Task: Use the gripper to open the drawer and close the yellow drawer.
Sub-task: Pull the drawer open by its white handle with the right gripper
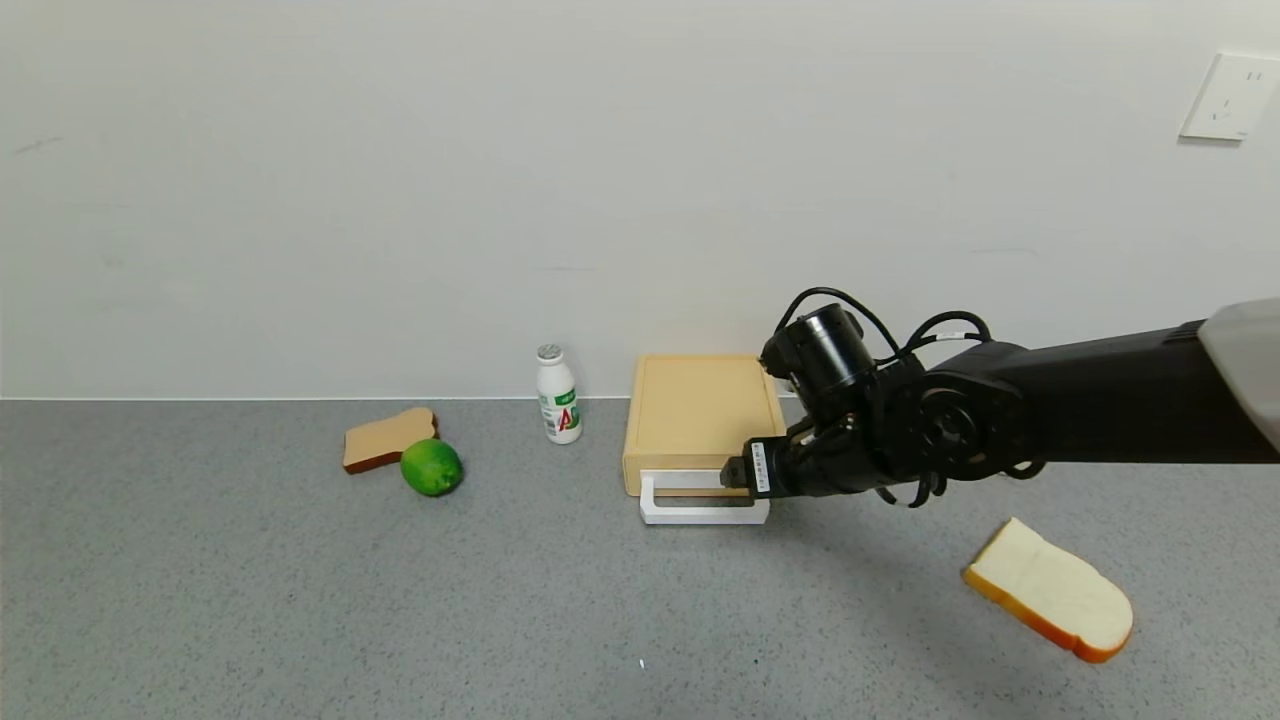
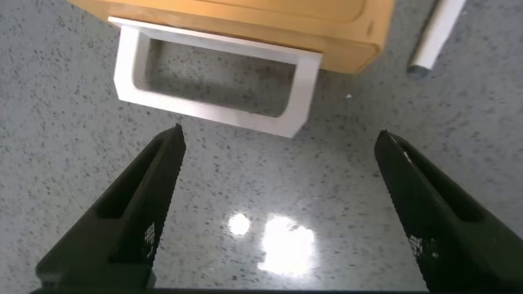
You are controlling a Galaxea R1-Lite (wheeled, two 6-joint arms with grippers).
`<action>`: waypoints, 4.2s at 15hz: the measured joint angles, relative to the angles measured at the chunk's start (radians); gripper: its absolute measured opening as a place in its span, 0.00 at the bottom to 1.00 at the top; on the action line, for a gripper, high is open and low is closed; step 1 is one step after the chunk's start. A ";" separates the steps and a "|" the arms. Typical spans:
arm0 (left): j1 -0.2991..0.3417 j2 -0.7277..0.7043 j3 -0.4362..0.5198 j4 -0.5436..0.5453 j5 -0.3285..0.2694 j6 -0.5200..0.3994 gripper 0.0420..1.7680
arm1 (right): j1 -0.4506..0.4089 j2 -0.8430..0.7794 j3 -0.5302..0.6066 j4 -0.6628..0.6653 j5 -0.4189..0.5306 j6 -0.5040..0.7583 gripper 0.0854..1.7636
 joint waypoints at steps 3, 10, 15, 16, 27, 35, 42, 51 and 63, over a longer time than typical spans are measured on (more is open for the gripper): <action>0.000 0.000 0.000 0.000 0.000 0.000 0.97 | 0.013 0.061 -0.067 0.039 -0.014 0.066 0.97; 0.000 0.000 0.000 0.000 0.000 0.000 0.97 | 0.027 0.165 -0.163 0.066 -0.111 0.176 0.97; 0.000 0.000 0.000 0.000 0.000 0.000 0.97 | 0.027 0.207 -0.195 0.062 -0.125 0.212 0.97; 0.000 0.000 0.000 0.000 0.000 0.000 0.97 | 0.026 0.216 -0.202 0.061 -0.126 0.220 0.97; 0.000 0.000 0.000 0.000 0.000 0.000 0.97 | 0.019 0.258 -0.229 0.064 -0.120 0.203 0.97; 0.000 0.000 0.000 0.000 0.000 0.000 0.97 | 0.017 0.246 -0.228 0.150 -0.014 0.151 0.97; 0.000 0.000 0.000 0.000 0.000 0.000 0.97 | 0.031 0.227 -0.242 0.283 -0.004 0.159 0.97; 0.000 0.000 0.000 0.000 0.000 0.000 0.97 | 0.068 0.171 -0.101 0.271 -0.015 0.182 0.97; 0.000 0.000 0.000 0.000 0.000 0.000 0.97 | 0.136 0.087 0.037 0.277 0.008 0.207 0.97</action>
